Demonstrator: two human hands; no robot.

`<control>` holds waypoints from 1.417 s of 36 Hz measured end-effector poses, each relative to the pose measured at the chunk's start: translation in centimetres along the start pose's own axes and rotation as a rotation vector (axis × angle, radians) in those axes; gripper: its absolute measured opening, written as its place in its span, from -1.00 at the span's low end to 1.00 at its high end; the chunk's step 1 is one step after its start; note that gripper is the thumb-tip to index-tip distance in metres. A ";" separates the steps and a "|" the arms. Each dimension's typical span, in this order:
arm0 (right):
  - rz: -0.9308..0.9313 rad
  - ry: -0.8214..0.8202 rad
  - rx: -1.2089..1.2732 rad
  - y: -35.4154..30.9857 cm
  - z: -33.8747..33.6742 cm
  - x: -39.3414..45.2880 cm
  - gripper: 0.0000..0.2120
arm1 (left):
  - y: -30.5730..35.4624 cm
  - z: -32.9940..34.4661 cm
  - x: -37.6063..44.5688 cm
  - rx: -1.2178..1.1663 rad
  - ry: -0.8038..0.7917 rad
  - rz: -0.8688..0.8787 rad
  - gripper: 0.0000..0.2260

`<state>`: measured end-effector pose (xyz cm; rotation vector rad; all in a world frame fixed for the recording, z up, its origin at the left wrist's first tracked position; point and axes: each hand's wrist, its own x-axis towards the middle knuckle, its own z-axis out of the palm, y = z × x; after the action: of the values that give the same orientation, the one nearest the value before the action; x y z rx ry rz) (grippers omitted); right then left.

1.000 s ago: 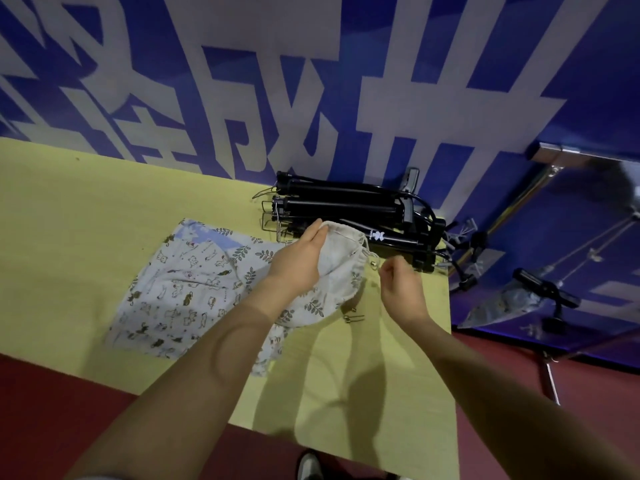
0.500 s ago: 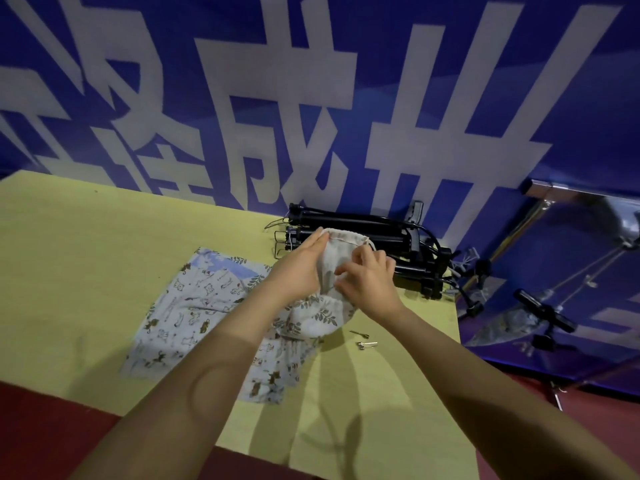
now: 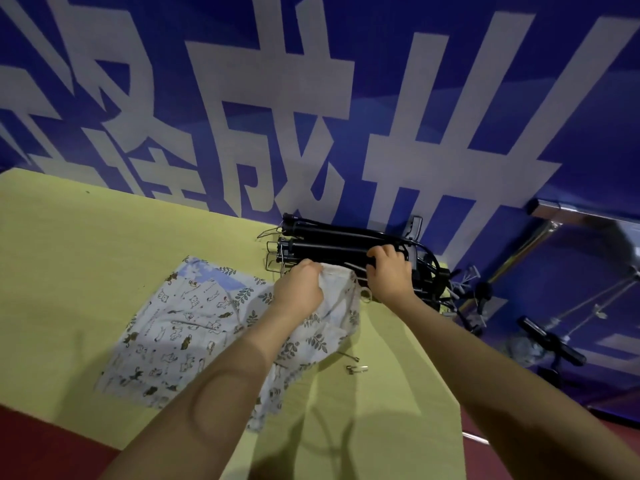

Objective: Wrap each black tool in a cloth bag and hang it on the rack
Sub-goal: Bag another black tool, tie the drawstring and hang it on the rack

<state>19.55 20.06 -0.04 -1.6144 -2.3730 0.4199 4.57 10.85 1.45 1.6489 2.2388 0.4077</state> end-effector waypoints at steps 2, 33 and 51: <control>-0.007 -0.055 -0.051 0.5 0.3 1.0 -0.65 | 0.0 0.0 0.6 0.004 0.033 -0.039 -0.56; -0.175 -0.315 -0.350 -0.8 0.5 12.8 -0.49 | -0.1 1.0 7.0 0.224 0.084 -0.020 -0.61; -0.033 -0.017 -0.107 -3.5 -7.2 5.8 -0.67 | 0.4 -2.2 2.5 0.127 0.179 -0.094 -0.60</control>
<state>17.00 24.95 8.19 -1.6196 -2.4700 0.3060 3.28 13.26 3.39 1.6175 2.5102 0.4115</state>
